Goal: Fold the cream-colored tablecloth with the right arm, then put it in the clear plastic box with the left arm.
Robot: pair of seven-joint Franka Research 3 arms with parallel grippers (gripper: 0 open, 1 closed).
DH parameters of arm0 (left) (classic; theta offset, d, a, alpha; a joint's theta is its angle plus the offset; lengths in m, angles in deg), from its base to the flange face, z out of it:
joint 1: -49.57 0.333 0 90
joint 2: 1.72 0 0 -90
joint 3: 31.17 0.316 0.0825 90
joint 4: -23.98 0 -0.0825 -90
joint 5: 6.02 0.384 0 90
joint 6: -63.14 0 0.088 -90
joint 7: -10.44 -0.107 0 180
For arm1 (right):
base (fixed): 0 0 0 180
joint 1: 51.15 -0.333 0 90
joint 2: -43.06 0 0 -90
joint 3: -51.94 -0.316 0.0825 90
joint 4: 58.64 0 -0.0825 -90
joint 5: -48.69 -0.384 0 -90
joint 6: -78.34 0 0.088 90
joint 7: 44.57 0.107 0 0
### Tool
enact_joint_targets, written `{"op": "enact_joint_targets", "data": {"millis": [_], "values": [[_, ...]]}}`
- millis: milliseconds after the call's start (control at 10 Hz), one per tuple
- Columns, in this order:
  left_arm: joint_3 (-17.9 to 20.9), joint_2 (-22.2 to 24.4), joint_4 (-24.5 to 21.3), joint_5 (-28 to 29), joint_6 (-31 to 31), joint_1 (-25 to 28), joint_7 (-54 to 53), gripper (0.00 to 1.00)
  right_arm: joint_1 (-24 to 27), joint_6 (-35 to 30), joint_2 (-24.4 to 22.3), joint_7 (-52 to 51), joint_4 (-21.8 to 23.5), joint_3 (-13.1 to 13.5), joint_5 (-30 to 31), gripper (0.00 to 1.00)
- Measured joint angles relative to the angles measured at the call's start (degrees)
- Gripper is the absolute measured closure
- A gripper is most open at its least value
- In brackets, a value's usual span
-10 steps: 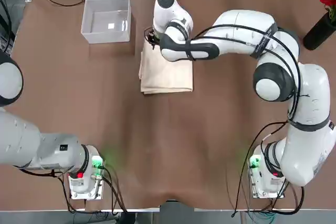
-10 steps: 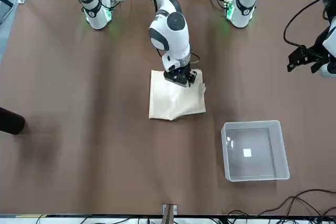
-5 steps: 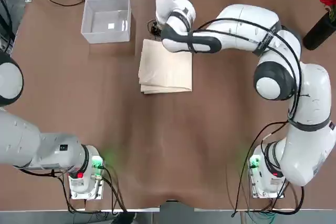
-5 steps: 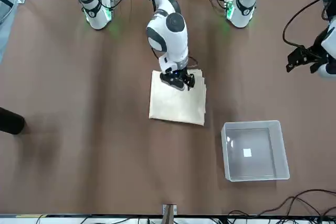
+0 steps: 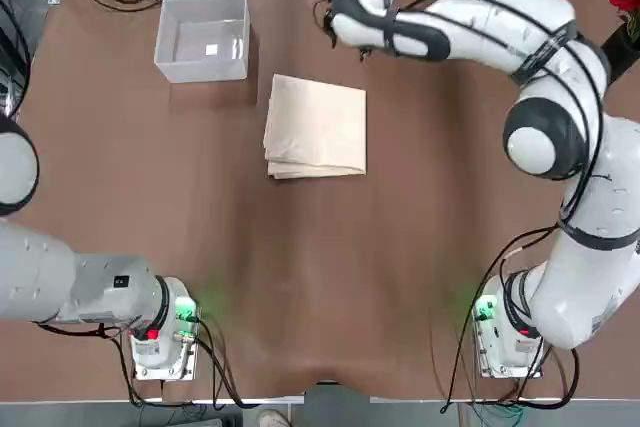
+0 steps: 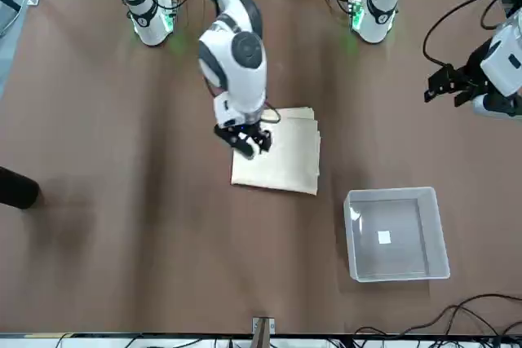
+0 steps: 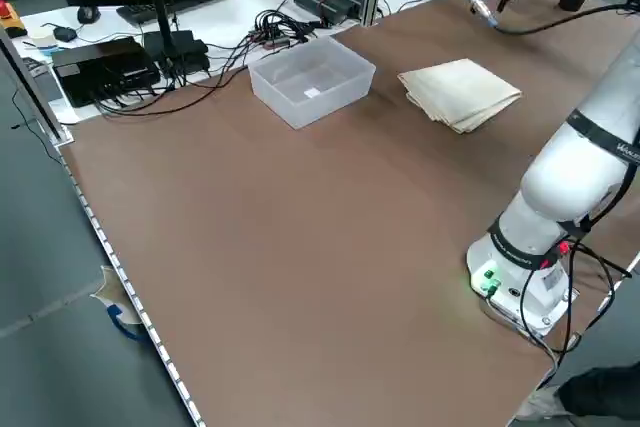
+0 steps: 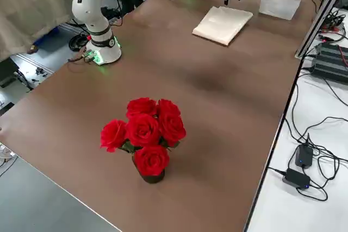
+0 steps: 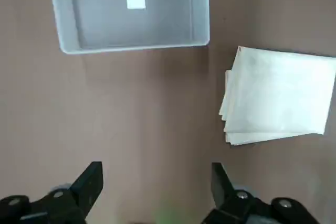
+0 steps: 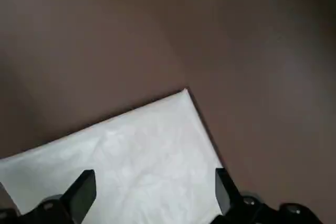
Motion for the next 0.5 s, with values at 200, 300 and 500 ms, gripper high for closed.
{"op": "enact_joint_targets", "data": {"millis": [200,300,500], "values": [[-0.1,5.6,-12.7,-4.4,7.3,-0.8,0.0,0.08,5.1,-2.5,-2.1,-4.9,-0.1,0.0,-0.6,0.0],[-0.6,7.5,-17.9,-6.0,9.3,-1.5,0.0,0.11,7.8,-3.8,-3.2,-7.4,-0.2,0.1,-0.7,0.0],[-3.9,8.3,-25.1,-9.1,15.2,-2.2,0.5,0.21,13.9,-7.1,-5.9,-13.7,-0.3,0.0,-1.5,0.0]]}}
